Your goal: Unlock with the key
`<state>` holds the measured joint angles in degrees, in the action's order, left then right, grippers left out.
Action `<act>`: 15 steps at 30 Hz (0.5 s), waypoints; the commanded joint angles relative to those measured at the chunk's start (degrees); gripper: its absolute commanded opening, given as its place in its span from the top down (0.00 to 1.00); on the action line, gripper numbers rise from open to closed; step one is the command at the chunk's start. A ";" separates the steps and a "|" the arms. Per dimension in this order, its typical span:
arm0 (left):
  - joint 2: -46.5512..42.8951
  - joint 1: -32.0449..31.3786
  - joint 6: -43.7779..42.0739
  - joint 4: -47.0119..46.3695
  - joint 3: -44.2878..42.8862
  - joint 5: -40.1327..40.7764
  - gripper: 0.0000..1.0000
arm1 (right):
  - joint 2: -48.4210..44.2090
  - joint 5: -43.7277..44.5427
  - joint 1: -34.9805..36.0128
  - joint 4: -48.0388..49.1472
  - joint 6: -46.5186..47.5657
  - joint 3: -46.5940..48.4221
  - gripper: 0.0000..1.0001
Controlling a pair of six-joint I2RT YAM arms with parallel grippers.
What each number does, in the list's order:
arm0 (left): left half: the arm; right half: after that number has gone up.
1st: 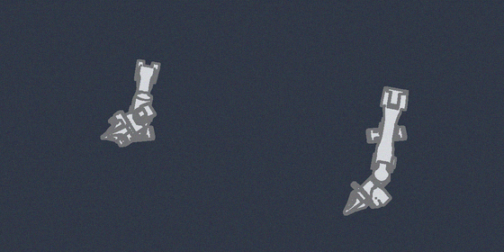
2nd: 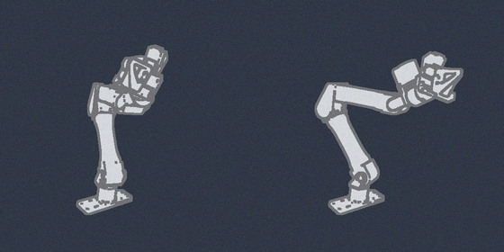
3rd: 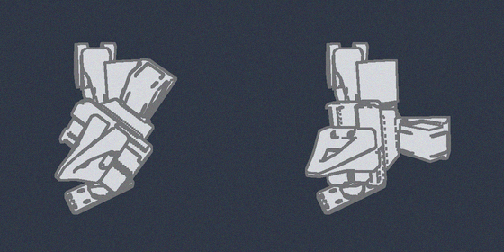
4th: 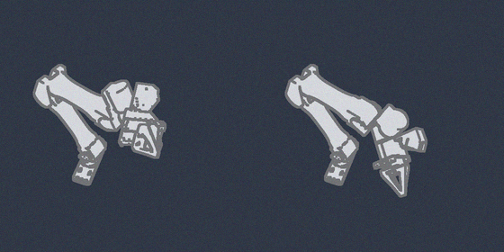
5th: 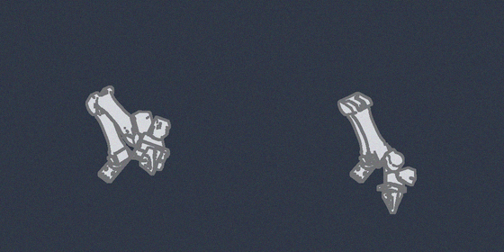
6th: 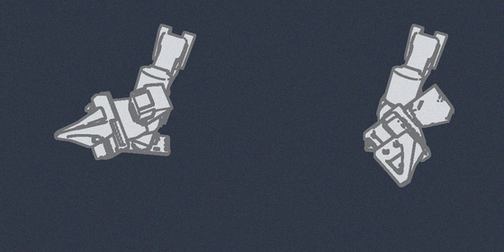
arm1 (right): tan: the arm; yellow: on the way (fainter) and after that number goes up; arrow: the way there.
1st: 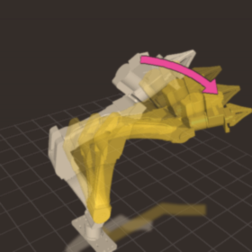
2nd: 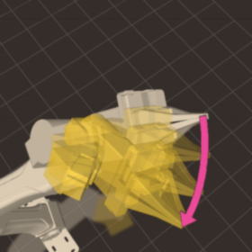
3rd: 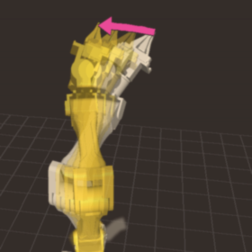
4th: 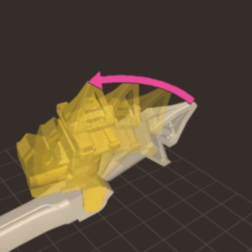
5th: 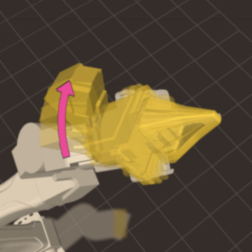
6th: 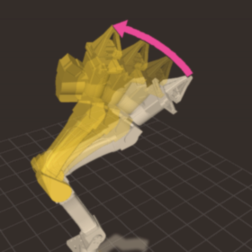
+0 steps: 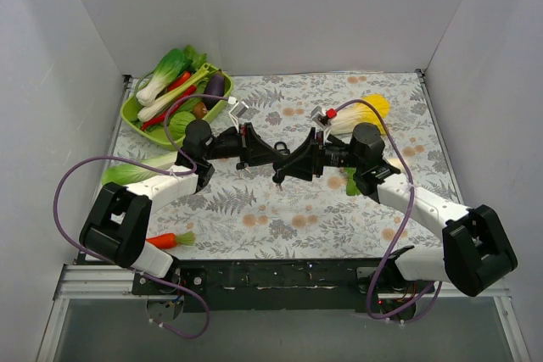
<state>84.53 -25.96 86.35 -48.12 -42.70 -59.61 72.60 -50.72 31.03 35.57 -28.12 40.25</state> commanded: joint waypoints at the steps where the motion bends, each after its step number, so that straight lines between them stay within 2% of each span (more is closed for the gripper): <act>1: -3.41 0.03 -0.65 -1.54 0.51 -0.42 1.00 | 1.14 0.27 1.75 3.89 -0.71 0.53 0.50; 8: -3.93 0.03 -1.18 -1.10 0.60 -0.41 1.00 | 2.28 0.53 2.90 7.40 -3.08 0.53 0.53; 13: -4.46 0.03 -2.06 -0.05 0.68 -0.33 1.00 | 2.72 0.71 2.81 9.25 -4.57 -0.08 0.62; 15: -4.64 0.03 -2.41 0.13 0.60 -0.33 1.00 | 2.81 0.53 2.90 9.78 -5.01 -0.26 0.68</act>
<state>82.91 -25.96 85.67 -48.01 -42.57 -59.66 75.35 -49.78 33.52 40.25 -31.40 40.25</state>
